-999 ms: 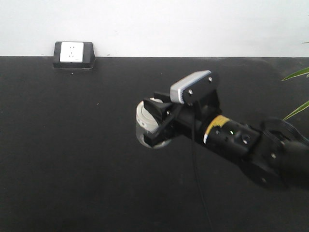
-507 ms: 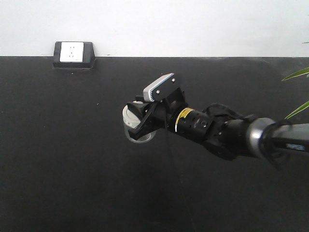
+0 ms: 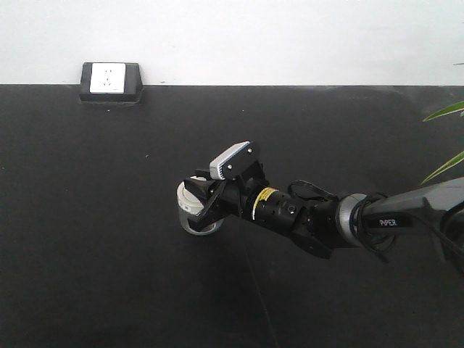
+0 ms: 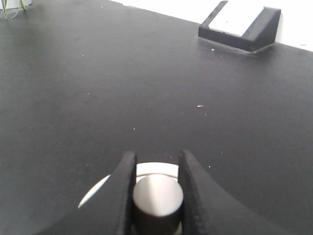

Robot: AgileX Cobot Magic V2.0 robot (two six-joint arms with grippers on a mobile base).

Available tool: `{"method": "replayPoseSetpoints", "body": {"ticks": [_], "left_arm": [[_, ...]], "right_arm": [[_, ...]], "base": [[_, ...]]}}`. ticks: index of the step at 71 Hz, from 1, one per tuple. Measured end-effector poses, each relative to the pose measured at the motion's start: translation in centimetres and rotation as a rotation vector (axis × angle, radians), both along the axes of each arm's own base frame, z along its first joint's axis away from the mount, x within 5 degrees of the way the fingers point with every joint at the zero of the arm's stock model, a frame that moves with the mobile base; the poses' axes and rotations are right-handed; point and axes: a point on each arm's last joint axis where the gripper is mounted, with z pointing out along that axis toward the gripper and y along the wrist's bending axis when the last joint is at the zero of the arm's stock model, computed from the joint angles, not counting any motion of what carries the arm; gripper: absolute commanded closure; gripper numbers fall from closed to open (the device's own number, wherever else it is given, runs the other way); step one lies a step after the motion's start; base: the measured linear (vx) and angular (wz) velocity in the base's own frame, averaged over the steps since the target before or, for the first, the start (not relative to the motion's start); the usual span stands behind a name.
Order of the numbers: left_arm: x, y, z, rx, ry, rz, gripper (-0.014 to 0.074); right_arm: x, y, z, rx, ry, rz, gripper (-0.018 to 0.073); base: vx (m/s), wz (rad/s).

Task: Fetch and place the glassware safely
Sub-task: 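Lower the jar onto the black countertop with the right gripper, then open the right gripper to release the jar's white lid knob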

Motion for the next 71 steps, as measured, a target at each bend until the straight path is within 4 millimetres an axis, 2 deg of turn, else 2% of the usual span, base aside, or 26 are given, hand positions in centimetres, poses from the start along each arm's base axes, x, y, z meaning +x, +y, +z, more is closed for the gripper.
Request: {"method": "replayPoseSetpoints", "body": {"ticks": [13,24,29,46,53,71], "left_arm": [[0.00,0.00,0.00,0.000,0.000,0.000,0.0603],[0.00,0.00,0.00,0.000,0.000,0.000,0.0603],[0.00,0.00,0.00,0.000,0.000,0.000,0.0603],[0.00,0.00,0.00,0.000,0.000,0.000,0.0603],[0.00,0.00,0.00,0.000,0.000,0.000,0.0603],[0.00,0.00,0.00,0.000,0.000,0.000,0.0603]], "right_arm": [[0.10,0.06,-0.10,0.004,-0.004,0.001,0.0543],[0.10,0.06,-0.09,0.006,-0.004,0.000,0.0449],[0.10,0.06,-0.10,0.005,-0.003,0.000,0.0365],[0.14,0.01,-0.23,-0.003,0.005,-0.007,-0.0044],[0.14,0.00,-0.24,-0.004,0.006,-0.008,-0.0164],[0.12,-0.04,0.55,-0.002,-0.008,-0.010,-0.0151]], "base": [[0.00,0.00],[0.00,0.00],[0.00,0.00],[0.00,0.00],[0.00,0.00],[0.00,0.00]]}}
